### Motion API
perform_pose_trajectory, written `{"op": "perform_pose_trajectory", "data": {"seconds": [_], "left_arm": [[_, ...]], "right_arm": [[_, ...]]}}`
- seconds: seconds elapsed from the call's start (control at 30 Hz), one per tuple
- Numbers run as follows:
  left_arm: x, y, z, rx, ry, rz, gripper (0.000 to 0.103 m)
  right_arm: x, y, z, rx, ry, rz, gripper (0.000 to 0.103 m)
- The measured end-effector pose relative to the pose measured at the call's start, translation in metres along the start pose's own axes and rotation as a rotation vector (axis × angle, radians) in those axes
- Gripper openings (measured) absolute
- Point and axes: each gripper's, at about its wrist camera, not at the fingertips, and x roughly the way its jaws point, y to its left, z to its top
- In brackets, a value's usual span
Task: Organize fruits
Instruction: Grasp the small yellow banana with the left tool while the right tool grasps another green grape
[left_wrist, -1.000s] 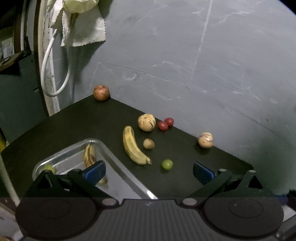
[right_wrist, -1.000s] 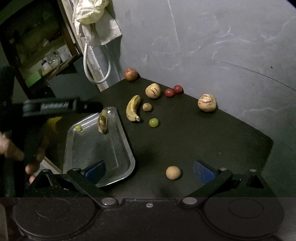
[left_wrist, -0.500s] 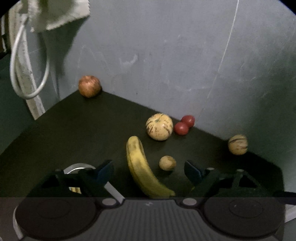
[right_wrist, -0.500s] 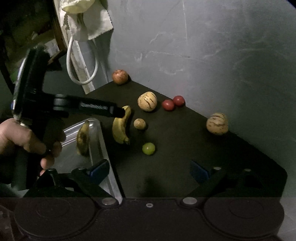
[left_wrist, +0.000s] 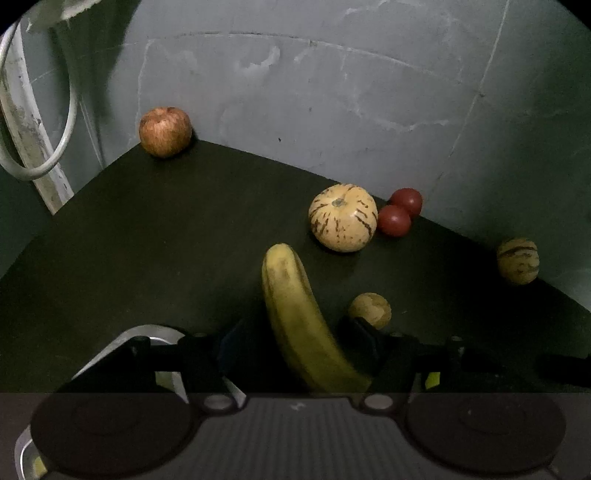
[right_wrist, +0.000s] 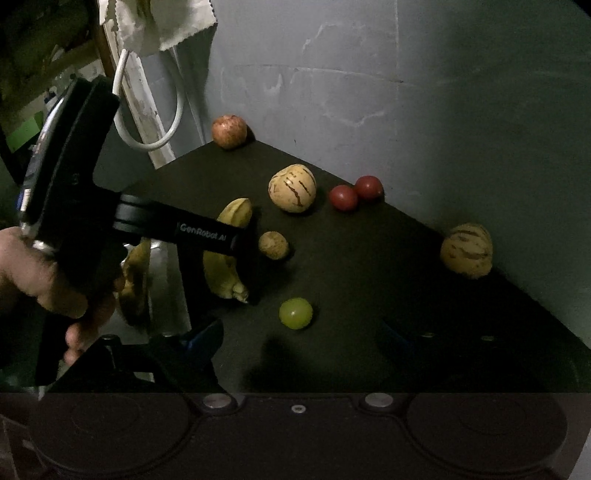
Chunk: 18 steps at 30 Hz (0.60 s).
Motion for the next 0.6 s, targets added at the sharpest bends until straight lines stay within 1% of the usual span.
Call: {"op": "perform_pose_trajectory", "data": {"seconds": [0.13, 0.27, 0.37, 0.5, 0.57, 0.6], "left_arm": [[0.005, 0.001, 0.001, -0.003, 0.016, 0.002, 0.060], [0.009, 0.003, 0.001, -0.008, 0.016, -0.025, 0.052], [0.010, 0.002, 0.001, 0.000, 0.011, -0.031, 0.047], [0.011, 0.004, 0.001, 0.008, -0.003, -0.042, 0.040], [0.011, 0.005, 0.001, 0.009, -0.005, -0.046, 0.040], [0.011, 0.005, 0.001, 0.009, -0.006, -0.047, 0.039]], "right_arm": [[0.009, 0.000, 0.005, -0.009, 0.001, 0.001, 0.088], [0.015, 0.002, 0.009, -0.027, 0.005, 0.007, 0.086], [0.022, 0.003, 0.010, -0.041, 0.015, 0.018, 0.084], [0.029, 0.005, 0.010, -0.066, 0.035, 0.030, 0.075], [0.033, 0.006, 0.009, -0.084, 0.048, 0.037, 0.069], [0.036, 0.006, 0.008, -0.093, 0.054, 0.039, 0.064]]}}
